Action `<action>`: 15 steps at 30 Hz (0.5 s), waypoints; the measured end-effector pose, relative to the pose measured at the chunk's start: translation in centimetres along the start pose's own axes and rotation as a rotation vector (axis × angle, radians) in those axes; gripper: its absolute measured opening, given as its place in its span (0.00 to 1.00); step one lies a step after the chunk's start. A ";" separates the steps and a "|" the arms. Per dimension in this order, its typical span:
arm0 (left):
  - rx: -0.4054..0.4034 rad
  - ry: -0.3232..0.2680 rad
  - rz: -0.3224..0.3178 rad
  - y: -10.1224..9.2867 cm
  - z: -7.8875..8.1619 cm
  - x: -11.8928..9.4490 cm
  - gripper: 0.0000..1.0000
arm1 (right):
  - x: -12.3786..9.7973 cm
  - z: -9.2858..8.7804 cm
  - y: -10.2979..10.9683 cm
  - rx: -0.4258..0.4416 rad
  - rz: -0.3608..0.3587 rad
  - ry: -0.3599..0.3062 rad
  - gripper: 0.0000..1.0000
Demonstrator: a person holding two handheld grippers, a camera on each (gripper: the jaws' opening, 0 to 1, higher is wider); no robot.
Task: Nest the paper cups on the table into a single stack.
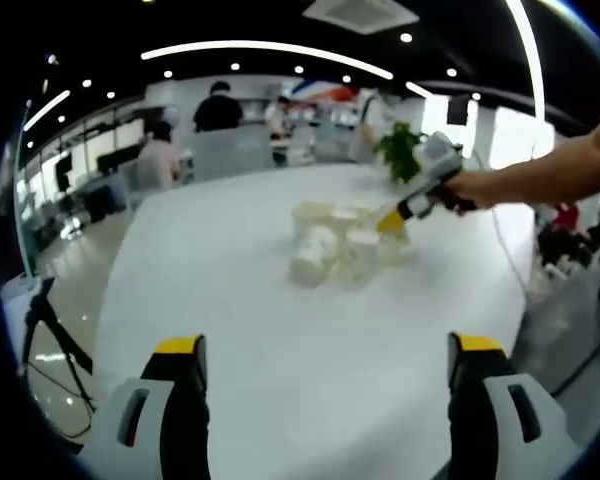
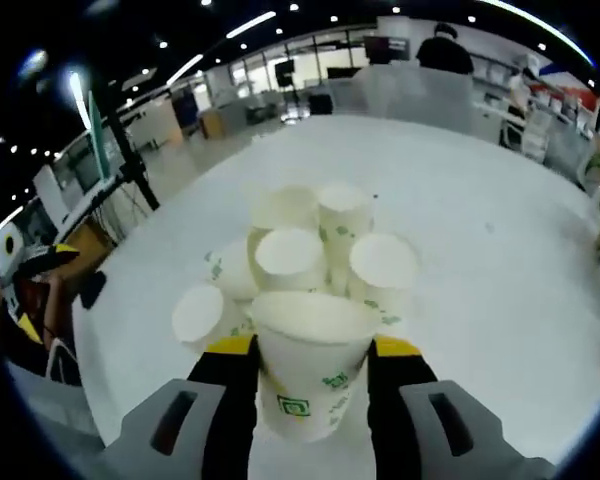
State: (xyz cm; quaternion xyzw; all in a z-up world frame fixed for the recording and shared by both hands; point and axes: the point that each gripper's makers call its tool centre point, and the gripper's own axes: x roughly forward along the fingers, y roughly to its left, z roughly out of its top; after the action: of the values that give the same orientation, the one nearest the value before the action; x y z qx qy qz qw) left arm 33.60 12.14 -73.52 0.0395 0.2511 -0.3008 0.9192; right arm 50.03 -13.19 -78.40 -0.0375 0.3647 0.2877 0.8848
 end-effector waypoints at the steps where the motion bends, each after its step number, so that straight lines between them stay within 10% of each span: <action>1: 0.000 0.000 0.000 0.0 0.0 0.0 1.00 | -0.1 0.0 0.0 -0.001 0.000 -0.003 0.39; 15: 0.027 -0.001 -0.012 -0.6 0.1 -0.4 1.00 | -4.6 3.9 -0.8 0.014 -0.009 -0.192 0.39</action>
State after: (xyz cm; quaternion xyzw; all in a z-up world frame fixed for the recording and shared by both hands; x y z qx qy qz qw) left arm 33.03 11.78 -73.21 0.0502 0.2470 -0.3098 0.9168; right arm 50.25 -15.03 -72.59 -0.0050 0.2799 0.2832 0.9173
